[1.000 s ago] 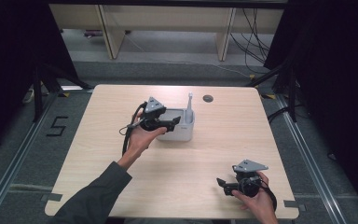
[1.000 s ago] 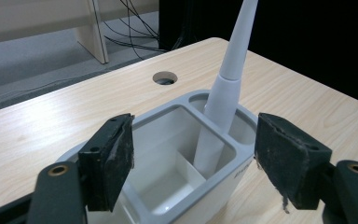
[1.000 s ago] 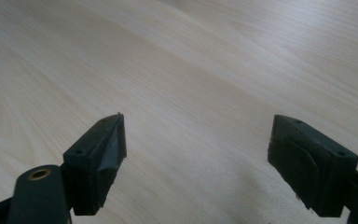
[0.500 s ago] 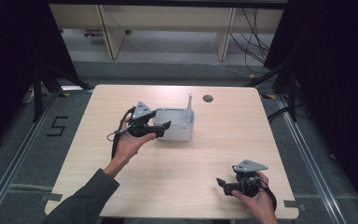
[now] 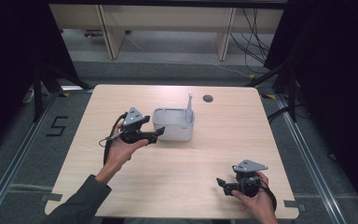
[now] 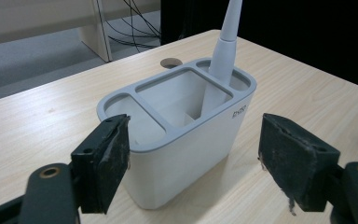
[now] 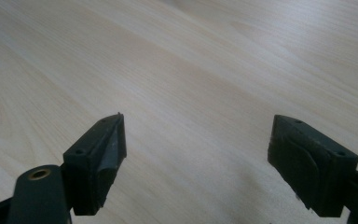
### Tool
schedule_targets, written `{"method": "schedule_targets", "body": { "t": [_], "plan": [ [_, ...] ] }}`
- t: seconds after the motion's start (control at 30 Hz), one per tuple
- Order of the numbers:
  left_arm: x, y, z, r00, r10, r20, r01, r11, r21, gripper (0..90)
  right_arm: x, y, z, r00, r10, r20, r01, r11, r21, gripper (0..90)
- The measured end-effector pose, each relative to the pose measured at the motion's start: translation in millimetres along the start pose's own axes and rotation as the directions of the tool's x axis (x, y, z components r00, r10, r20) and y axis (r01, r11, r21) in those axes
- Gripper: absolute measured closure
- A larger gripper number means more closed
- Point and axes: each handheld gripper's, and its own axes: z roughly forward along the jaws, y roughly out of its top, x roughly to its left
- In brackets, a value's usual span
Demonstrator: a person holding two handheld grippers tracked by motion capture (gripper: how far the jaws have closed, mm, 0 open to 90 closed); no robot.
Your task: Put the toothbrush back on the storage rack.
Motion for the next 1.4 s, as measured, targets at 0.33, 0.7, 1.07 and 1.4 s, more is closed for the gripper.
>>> {"method": "schedule_targets", "body": {
  "t": [0.33,0.7,1.07,1.4],
  "plan": [
    [2.3,-6.9,-8.3,0.9999,0.008,0.011,-0.008,1.0,-0.001,17.6,1.0,-0.1,0.5,0.9999,0.014,-0.01,-0.014,1.0,0.001,19.9],
    [2.8,-14.8,-25.2,0.999,0.038,0.023,-0.039,0.9992,0.007,15.3,1.1,0.1,0.5,1.0,0.006,-0.004,-0.006,1.0,0.0,19.9],
    [-0.3,-21.5,-36.4,0.9972,0.065,0.036,-0.066,0.9977,0.016,15.3,0.7,0.0,0.8,1.0,-0.006,0.001,0.006,1.0,-0.005,19.9],
    [-7.3,-31.5,-43.4,0.9944,0.092,0.051,-0.094,0.9951,0.031,15.3,2.5,-0.1,0.6,0.9999,0.013,-0.008,-0.013,1.0,0.002,19.9]
  ]
}}
